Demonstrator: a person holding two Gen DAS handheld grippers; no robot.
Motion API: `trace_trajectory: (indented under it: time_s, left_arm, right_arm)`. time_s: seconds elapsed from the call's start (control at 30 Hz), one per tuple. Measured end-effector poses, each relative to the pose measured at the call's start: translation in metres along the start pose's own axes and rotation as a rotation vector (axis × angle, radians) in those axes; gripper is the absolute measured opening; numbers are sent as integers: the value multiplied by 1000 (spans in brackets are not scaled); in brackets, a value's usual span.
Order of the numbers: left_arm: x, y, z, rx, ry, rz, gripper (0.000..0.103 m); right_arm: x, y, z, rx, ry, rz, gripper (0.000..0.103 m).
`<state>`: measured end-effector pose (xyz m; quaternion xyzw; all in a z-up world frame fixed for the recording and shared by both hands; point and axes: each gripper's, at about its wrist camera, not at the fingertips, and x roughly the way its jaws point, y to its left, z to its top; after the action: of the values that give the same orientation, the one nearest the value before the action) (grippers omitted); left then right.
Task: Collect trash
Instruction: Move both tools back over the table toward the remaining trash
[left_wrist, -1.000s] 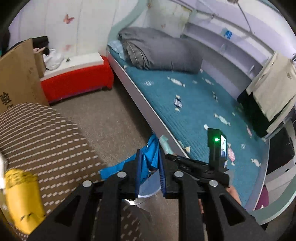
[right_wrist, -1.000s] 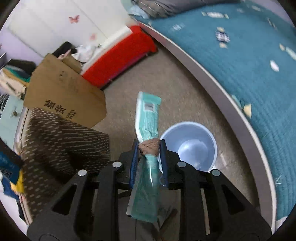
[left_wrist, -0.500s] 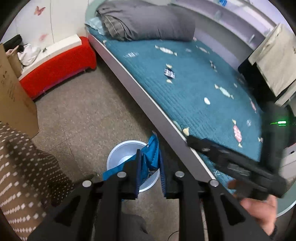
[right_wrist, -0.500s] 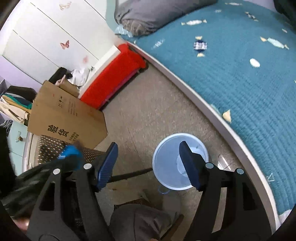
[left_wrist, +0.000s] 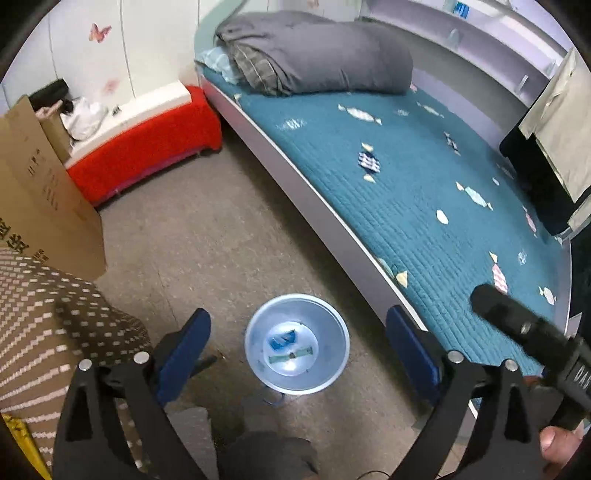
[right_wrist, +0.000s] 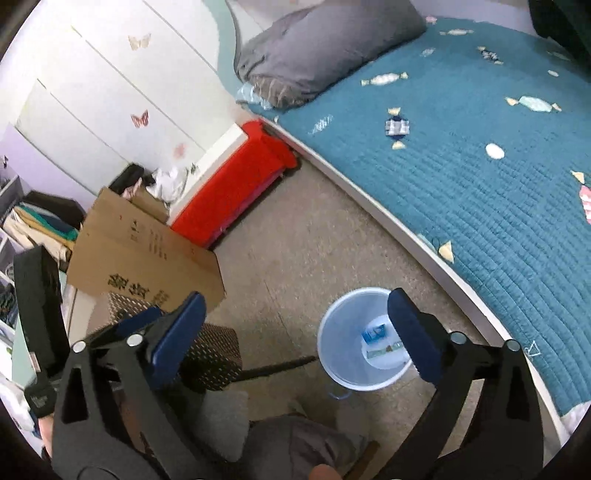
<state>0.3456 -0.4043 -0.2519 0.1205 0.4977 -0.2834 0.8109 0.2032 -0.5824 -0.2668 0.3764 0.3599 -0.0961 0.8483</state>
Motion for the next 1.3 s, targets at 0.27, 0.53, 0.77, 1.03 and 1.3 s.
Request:
trace_trajectory:
  time_s: [0.27, 0.53, 0.77, 1.03, 1.3]
  left_arm:
    - [-69, 11, -11, -12, -134, 38, 94]
    - [-144, 27, -29, -22, -284, 76, 95]
    - [-193, 51, -51, -48, -363, 107, 96]
    - [-244, 94, -85, -104, -441, 159, 96]
    - [-274, 145, -128, -172, -465, 216, 96]
  right_arm:
    - [-48, 44, 1, -64, -115, -23, 97]
    - [-79, 91, -14, -162, -146, -24, 97]
    - [-100, 142, -31, -247, -161, -7, 97]
    - [-112, 205, -52, -369, -151, 23, 97]
    - [-107, 264, -87, -486, -114, 29, 97]
